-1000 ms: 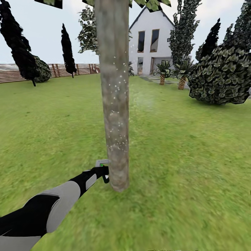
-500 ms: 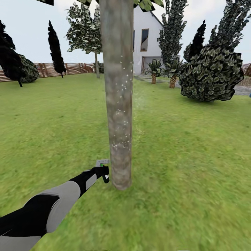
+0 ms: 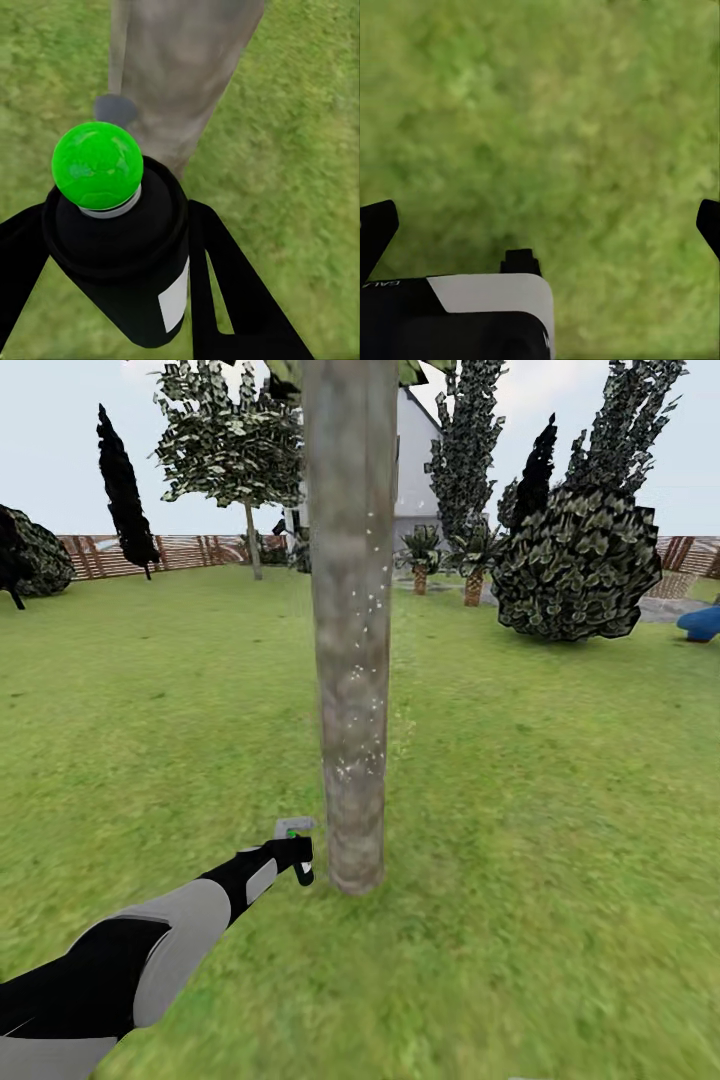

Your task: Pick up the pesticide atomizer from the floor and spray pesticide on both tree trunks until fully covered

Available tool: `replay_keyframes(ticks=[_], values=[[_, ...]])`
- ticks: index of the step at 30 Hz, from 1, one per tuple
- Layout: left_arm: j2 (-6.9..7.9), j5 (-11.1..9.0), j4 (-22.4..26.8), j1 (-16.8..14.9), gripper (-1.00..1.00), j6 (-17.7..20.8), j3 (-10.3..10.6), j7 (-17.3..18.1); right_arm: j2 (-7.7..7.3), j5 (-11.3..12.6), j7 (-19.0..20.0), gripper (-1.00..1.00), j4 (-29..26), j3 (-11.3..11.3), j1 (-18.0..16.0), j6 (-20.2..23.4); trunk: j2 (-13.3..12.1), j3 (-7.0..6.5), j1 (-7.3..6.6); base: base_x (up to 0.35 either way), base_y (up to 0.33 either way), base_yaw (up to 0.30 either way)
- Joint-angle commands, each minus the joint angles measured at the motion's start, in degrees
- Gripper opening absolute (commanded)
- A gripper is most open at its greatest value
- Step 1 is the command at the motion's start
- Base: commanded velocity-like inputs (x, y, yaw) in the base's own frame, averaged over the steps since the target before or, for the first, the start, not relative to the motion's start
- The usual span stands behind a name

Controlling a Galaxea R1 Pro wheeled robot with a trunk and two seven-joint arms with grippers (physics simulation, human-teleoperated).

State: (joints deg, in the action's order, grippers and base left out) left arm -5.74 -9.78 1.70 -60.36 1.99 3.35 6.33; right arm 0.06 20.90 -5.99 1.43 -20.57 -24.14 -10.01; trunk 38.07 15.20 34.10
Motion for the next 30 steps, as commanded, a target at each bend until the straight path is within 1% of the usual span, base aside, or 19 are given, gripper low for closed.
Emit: replay_keyframes(ticks=[1, 6, 11, 17, 28, 30], values=[[0.02, -0.6, 0.1, 0.0, -1.00, 0.2, 0.3, 0.2, 0.03, 0.5, -0.1, 1.00, 0.2, -0.5, -0.1, -0.3, 0.1, 0.08, 0.02, 0.102, 0.348, -0.089], [0.01, -0.6, 0.1, 0.0, -1.00, 0.2, 0.3, 0.2, 0.03, 0.5, -0.1, 1.00, 0.2, -0.5, -0.1, -0.3, 0.1, 0.08, 0.02, 0.031, 0.349, -0.255], [-0.05, -0.6, 0.1, 0.0, -1.00, 0.2, 0.3, 0.2, 0.03, 0.5, -0.1, 1.00, 0.2, -0.5, -0.1, -0.3, 0.1, 0.11, 0.02, -0.061, 0.350, -0.279], [-0.06, -0.6, 0.1, 0.0, -1.00, 0.2, 0.3, 0.2, 0.03, 0.5, -0.1, 1.00, 0.2, -0.5, -0.1, -0.3, 0.1, 0.14, 0.02, -0.127, 0.347, -0.109], [-0.06, -0.6, 0.1, 0.0, -1.00, 0.2, 0.3, 0.2, 0.03, 0.5, -0.1, 1.00, 0.2, -0.5, -0.1, -0.3, 0.1, 0.14, 0.02, -0.036, 0.344, -0.281], [-0.06, -0.6, 0.1, 0.0, -1.00, 0.2, 0.3, 0.2, 0.03, 0.5, -0.1, 1.00, 0.2, -0.5, -0.1, -0.3, 0.1, 0.14, 0.02, 0.000, 0.345, -0.147]])
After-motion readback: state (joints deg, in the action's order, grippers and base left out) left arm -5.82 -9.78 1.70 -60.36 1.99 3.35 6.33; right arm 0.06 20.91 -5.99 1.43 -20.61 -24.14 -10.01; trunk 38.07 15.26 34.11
